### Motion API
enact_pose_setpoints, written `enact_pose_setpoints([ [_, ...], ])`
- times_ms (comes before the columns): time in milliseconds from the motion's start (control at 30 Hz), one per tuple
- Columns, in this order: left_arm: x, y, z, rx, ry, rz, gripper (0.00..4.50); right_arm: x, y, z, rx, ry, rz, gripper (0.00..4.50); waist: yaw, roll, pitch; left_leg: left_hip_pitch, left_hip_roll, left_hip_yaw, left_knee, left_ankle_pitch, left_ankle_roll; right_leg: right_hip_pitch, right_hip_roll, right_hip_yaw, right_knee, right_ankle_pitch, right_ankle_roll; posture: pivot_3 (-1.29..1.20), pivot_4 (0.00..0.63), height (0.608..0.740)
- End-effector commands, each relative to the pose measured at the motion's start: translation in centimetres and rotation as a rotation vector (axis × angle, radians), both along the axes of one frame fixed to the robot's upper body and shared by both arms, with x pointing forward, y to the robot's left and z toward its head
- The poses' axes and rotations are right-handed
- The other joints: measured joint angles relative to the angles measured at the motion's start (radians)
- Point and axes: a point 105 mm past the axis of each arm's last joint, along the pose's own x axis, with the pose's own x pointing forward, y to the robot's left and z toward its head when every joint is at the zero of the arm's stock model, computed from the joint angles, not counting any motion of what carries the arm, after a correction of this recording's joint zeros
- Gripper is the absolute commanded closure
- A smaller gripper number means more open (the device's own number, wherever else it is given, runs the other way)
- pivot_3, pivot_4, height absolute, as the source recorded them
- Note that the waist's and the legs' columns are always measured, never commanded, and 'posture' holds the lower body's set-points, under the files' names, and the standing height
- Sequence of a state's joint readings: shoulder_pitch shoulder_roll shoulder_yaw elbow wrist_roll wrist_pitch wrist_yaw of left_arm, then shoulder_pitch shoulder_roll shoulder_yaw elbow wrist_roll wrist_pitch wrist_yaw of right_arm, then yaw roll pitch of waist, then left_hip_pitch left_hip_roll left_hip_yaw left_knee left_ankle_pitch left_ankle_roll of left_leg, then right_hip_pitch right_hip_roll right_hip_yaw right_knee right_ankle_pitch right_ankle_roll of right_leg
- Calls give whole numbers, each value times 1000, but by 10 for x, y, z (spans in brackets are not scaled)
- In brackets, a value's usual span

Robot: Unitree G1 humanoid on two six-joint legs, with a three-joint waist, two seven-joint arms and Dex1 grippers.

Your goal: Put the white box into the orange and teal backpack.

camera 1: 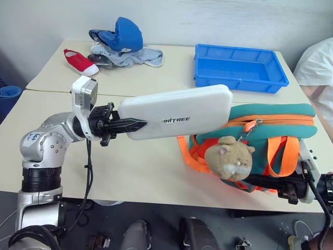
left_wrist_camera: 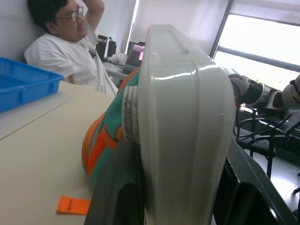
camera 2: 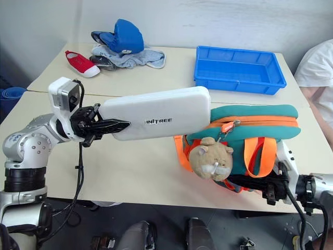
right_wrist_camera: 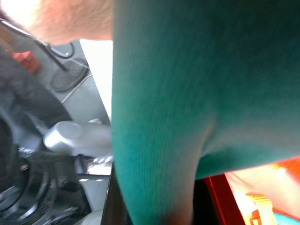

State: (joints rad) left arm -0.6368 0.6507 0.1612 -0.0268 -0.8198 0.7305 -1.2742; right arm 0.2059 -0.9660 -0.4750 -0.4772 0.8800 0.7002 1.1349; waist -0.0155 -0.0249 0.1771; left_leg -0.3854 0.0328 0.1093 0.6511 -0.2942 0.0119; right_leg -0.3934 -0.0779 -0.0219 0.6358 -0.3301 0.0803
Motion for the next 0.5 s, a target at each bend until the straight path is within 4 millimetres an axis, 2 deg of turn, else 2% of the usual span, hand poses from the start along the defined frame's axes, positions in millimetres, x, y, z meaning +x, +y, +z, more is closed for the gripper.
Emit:
enact_pose_setpoints([
  [33,-8,-13,1,98,-132,-85,3229,2,5,4,7,-35,11,4478,5,0,0,0,0,0,0,0,0,0,0,0,0,0,0,0,150,740],
  [133,-4,-37,-10,276,-286,-112,3229,3,11,4,15,-37,20,4478,12,0,0,0,0,0,0,0,0,0,0,0,0,0,0,0,150,740],
  [200,13,-62,-11,366,-350,-58,3229,3,15,5,18,-38,28,4478,20,0,0,0,0,0,1,0,0,0,0,0,0,0,0,0,150,740],
  [333,24,-108,-12,424,-395,-80,3229,7,22,10,18,-53,46,4478,33,0,0,-1,-2,0,4,-1,4,2,0,1,-1,1,2,0,150,740],
  [500,33,-154,-16,462,-464,-112,3229,8,29,11,9,-57,64,4478,37,0,0,-4,-1,0,6,-1,5,0,1,0,-3,1,3,0,150,740],
])
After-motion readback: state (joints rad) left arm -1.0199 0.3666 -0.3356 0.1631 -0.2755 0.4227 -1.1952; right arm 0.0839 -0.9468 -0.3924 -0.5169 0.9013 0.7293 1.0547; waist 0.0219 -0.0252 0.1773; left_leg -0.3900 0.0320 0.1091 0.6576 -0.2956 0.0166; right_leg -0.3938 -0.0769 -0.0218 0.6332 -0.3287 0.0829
